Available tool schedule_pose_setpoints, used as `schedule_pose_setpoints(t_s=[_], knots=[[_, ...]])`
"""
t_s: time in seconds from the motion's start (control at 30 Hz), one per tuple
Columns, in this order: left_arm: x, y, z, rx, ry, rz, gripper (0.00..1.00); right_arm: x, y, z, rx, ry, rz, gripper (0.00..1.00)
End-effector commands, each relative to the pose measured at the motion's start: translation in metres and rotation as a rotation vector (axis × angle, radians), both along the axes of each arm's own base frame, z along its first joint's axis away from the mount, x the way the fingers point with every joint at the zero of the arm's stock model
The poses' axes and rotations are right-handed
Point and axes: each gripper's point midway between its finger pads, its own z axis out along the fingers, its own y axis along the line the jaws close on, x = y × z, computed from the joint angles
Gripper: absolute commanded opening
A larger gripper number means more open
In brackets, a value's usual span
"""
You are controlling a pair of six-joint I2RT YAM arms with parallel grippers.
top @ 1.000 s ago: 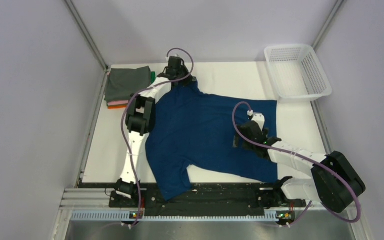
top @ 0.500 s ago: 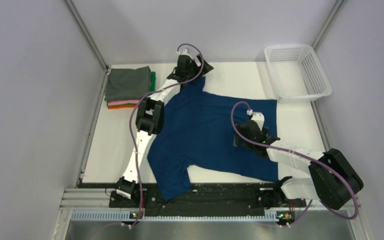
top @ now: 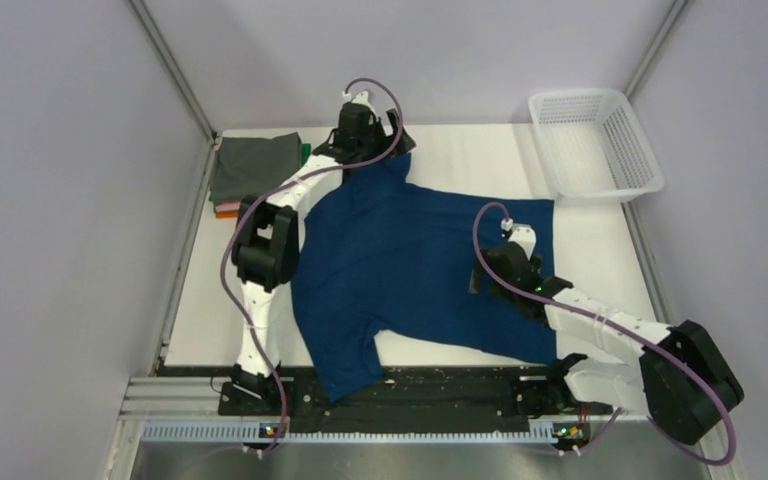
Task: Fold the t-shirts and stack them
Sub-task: Flatten out the tshirt
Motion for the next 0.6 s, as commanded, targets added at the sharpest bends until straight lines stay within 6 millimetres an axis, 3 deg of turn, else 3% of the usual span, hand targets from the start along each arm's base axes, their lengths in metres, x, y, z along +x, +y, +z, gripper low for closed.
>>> schedule_pose_setpoints(t_s=[0.0,0.13,0.23,0.37,0.57], knots=[[-0.022,0.053,0.011,0.156,-0.011,0.137,0.99,0.010,0.006,0.032,0.071,-0.081,-0.021,0.99],[-0.031,0.070,-0.033,0.158,0.116,0.154,0.99,0.024,0.007,0.059,0.117,-0.154,-0.050,0.99],[-0.030,0.071,-0.067,0.097,0.212,0.133,0.99,0.042,-0.001,0.074,0.152,-0.208,-0.096,0.99],[-0.032,0.078,-0.099,0.089,0.304,0.135,0.99,0.075,-0.009,0.079,0.277,-0.202,-0.125,0.99],[-0.058,0.112,-0.127,0.157,0.448,0.178,0.99,0.133,-0.030,0.076,0.198,-0.188,-0.189,0.99]])
